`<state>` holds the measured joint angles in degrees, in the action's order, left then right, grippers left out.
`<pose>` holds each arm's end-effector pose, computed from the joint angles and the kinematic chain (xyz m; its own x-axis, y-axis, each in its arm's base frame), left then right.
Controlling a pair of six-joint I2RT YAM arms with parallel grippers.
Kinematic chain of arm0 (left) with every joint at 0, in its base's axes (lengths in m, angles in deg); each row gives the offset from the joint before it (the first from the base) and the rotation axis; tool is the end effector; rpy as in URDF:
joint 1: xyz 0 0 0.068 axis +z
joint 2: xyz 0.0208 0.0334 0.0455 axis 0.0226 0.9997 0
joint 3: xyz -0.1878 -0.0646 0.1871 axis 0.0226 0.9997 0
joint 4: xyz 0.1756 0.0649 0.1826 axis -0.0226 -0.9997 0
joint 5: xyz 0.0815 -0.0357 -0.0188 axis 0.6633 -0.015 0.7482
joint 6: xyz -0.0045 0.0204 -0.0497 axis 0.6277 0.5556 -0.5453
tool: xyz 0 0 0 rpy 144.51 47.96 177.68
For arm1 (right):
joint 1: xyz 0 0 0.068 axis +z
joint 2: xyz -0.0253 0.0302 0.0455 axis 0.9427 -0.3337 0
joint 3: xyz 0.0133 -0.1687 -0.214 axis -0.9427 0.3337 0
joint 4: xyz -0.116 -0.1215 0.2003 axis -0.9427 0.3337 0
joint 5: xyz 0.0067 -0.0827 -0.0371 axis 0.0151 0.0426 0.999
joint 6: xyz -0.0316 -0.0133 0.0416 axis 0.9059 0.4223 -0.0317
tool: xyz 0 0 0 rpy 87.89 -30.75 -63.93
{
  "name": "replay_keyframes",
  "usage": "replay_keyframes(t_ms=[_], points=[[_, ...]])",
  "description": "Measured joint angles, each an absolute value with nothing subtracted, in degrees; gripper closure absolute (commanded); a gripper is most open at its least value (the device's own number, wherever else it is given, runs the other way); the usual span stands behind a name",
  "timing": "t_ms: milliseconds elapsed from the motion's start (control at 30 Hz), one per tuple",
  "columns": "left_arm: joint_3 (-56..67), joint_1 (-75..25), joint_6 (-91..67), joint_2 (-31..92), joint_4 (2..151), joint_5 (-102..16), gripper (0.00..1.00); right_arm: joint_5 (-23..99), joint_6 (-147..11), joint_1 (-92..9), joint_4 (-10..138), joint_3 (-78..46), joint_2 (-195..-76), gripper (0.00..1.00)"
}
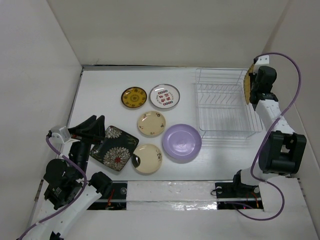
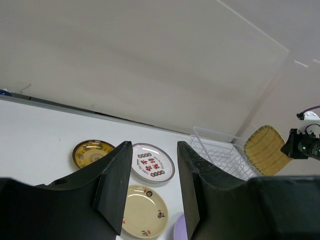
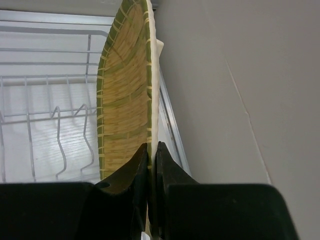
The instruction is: Load the plates into the dish rack
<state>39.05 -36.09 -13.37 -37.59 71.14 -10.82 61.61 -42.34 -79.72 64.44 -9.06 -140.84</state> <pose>0.0334 -0.0073 0.3765 0.3067 -0.4841 -0.8195 0.3459 0.8588 -0.3779 0.3524 -0.0672 0.3230 -0.4341 -0.2423 -0.8677 0.2892 0.8747 -0.3889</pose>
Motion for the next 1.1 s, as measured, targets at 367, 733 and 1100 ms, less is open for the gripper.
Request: replay_keyframes(t_ms=[367, 733, 1100], points=[[39.0, -36.1, -13.4, -37.6, 71.1, -11.8, 0.62, 68.1, -32.7, -73.3, 60.3, -8.8, -145.5, 1.0], [39.0, -36.1, -13.5, -37.0, 71.1, -12.2, 0.62, 74.5, -33.6, -68.9, 58.1, -7.4, -149.4, 0.55], [39.0, -36.1, -13.6, -36.9, 71.1, -12.2, 0.62, 75.0, -47.3, -70.8, 59.7, -7.9, -147.1, 0.45]])
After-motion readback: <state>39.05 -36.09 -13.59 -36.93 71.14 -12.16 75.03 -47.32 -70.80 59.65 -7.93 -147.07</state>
